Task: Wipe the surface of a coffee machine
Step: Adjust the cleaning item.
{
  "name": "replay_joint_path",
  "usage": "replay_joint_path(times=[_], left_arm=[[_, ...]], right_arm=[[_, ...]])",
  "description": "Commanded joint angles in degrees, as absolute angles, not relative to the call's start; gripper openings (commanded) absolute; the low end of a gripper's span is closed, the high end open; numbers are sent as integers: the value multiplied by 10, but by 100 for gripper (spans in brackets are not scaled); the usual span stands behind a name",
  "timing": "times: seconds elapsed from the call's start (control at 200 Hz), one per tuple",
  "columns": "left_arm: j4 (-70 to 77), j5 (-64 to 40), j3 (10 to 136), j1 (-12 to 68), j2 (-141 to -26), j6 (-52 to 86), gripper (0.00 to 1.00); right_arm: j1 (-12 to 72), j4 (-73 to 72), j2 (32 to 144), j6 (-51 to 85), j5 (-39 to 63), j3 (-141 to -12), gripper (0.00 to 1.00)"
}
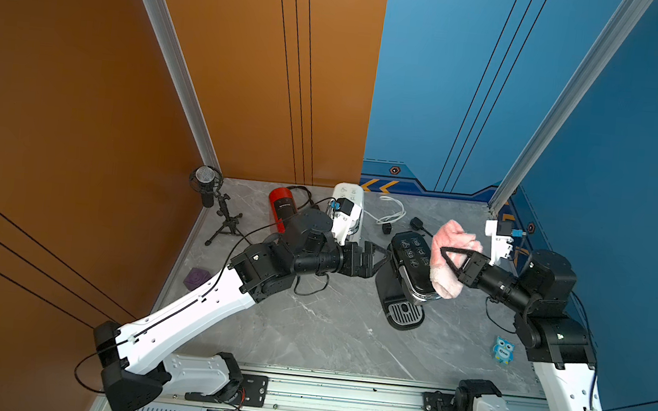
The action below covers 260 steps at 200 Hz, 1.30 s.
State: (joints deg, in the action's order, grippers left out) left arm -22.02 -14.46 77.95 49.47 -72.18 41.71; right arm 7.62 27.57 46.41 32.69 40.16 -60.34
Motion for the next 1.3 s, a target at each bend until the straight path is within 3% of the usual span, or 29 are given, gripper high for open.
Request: replay_joint_path(times=[0.0, 0.24, 0.43, 0.726, 0.976, 1.086, 1.221, 1.246, 1.296], left_arm=[[-170, -244, 807, 490, -767, 433, 99], [8, -320, 779, 474, -809, 519, 100], [53, -332, 756, 465, -816, 533, 83], [71, -382, 770, 485, -851, 539, 64], [86, -427, 781, 506, -860, 531, 38], [90, -440, 792, 519, -864, 533, 15], [113, -449, 795, 532, -860, 542, 7], [114, -448, 796, 534, -858, 539, 0], [114, -438, 795, 535, -853, 539, 0]], right_arm=[[129, 222, 486, 302, 413, -588, 0], [191, 190, 538, 292, 411, -597, 0], [224, 163, 548, 300, 435, -591, 0], [241, 97, 568, 335, 449, -590, 0], [256, 74, 596, 338, 445, -593, 0], [263, 61, 607, 342, 438, -592, 0], [265, 56, 625, 346, 424, -598, 0], [265, 56, 628, 346, 420, -600, 0], [265, 60, 636, 346, 408, -603, 0]])
